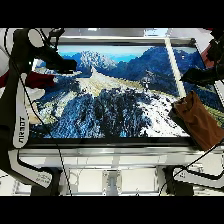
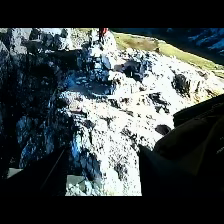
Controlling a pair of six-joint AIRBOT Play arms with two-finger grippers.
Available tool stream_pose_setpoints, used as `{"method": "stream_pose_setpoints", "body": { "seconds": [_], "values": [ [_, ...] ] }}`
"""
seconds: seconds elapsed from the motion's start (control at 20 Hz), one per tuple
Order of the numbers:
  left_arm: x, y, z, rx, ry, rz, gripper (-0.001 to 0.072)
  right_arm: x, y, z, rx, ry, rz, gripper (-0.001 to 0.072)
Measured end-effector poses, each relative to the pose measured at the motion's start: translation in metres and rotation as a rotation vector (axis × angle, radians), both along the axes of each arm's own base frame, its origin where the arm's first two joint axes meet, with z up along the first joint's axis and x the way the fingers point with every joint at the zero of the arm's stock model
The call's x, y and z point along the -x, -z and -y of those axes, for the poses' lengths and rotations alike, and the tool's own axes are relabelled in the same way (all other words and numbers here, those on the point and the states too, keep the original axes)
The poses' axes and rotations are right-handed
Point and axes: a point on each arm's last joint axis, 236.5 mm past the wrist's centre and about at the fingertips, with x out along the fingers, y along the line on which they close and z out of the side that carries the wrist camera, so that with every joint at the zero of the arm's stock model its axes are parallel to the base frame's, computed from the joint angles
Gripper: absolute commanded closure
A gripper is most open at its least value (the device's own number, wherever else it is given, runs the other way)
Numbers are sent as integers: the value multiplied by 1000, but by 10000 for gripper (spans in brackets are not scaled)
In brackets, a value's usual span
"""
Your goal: Fold the shirts.
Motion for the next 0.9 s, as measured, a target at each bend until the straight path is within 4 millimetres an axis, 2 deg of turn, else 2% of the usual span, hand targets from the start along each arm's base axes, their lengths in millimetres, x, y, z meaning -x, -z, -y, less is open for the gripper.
{"method": "stream_pose_setpoints", "body": {
  "seconds": [0.2,0.3,0.35,0.4,0.45,0.55,0.7,0.8,0.9],
  "values": [
    [-1,1,-4,-29,18,11,686,0,0,0,2,-1,0,229],
    [-7,2,-26,-116,2,35,675,0,0,0,2,-1,0,229],
    [-13,2,-48,-189,-35,50,497,0,0,0,2,-1,0,228],
    [-18,1,-77,-261,-93,64,254,0,0,0,2,-1,0,228],
    [-21,0,-106,-313,-156,69,99,0,0,0,2,-1,0,229],
    [-19,3,-170,-375,-308,50,74,0,0,0,2,-1,-1,228],
    [9,23,-266,-392,-563,-49,74,0,0,0,3,-1,0,228],
    [36,45,-313,-344,-706,-131,74,-4,-2,-1,-4,2,17,229],
    [62,67,-346,-284,-813,-202,74,-13,-9,-5,-28,9,61,228]
  ]
}}
